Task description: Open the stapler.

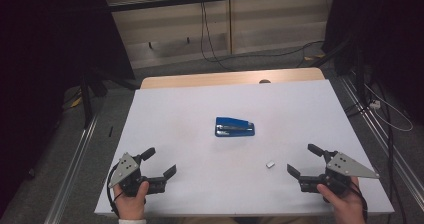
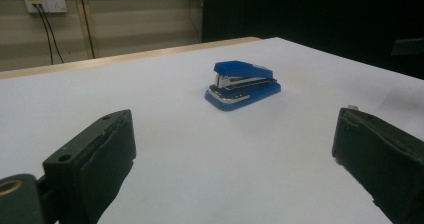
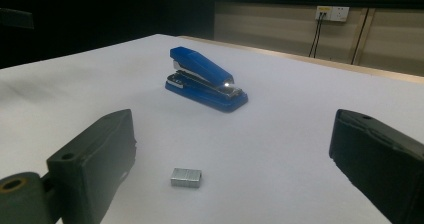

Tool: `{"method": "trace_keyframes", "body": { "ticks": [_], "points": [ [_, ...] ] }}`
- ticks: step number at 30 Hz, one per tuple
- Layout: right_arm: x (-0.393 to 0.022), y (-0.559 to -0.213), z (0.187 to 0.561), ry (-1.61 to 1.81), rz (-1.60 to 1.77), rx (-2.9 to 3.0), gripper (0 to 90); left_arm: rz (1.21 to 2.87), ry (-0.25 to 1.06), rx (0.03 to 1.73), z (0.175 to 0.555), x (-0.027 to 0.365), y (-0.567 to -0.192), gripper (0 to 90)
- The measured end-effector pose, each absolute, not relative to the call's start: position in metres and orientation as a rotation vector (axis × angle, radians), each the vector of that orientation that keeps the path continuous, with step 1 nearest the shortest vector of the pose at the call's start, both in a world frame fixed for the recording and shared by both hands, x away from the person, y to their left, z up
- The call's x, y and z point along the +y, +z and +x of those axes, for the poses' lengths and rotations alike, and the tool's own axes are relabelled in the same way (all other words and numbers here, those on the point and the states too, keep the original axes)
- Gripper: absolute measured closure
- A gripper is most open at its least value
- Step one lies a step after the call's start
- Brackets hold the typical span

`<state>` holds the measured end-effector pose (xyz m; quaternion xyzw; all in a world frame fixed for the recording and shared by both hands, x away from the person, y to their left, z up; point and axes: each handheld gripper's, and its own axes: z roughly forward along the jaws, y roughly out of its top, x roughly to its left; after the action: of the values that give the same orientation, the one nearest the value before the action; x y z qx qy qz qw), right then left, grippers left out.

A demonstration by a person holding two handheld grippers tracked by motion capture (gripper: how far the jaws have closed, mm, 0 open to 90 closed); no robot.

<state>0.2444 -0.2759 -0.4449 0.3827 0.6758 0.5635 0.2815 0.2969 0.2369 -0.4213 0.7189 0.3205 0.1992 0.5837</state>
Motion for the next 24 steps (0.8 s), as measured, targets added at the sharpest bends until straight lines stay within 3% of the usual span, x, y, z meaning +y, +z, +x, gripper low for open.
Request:
{"method": "trace_keyframes", "body": {
  "ticks": [12,24],
  "points": [
    [-0.272,-0.445,0.251,1.46,1.02,1.823,5.6,1.686,0.444,0.737,0.31,0.225,-0.42,3.7],
    [-0.268,-0.441,0.281,1.387,1.05,1.847,5.8,1.718,0.391,0.734,0.332,0.199,-0.418,3.5]
  ]
}}
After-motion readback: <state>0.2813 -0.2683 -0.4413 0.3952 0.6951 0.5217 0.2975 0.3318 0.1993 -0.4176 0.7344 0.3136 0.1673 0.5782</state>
